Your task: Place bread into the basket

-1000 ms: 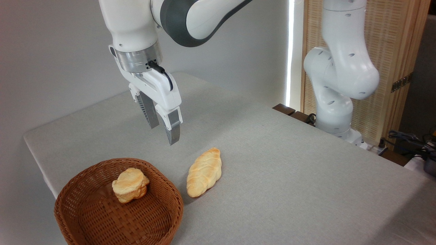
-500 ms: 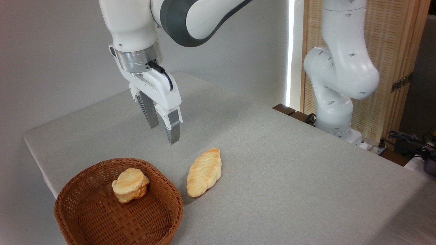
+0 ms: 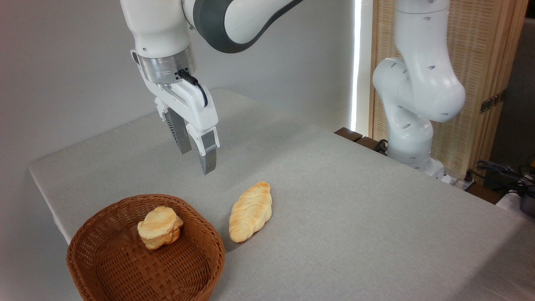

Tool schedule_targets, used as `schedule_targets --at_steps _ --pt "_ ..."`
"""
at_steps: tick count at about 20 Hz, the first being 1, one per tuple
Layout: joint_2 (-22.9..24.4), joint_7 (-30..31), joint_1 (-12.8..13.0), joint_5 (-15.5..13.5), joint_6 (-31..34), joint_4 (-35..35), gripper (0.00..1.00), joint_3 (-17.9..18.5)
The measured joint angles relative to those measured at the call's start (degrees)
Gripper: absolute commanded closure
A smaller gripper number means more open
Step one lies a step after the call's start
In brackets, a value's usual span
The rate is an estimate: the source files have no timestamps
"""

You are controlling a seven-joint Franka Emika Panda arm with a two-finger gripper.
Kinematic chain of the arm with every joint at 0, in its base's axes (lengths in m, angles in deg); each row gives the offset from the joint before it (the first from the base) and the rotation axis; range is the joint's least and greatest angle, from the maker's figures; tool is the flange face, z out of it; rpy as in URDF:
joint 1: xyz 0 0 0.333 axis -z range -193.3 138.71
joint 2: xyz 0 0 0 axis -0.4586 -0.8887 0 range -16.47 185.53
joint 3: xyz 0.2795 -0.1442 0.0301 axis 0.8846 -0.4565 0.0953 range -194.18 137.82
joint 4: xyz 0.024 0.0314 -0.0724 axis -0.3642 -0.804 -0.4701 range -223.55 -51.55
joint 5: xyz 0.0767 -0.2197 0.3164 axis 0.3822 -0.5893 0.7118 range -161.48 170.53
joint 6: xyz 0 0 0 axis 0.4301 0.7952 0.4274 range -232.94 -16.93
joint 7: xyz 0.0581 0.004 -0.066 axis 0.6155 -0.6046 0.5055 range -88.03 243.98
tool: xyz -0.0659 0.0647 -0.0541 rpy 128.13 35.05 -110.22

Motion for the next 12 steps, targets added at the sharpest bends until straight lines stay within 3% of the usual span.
schedule_targets --at_steps 12 --pt "-0.08 0.0 -0.24 0.0 0.0 2.18 0.0 0.31"
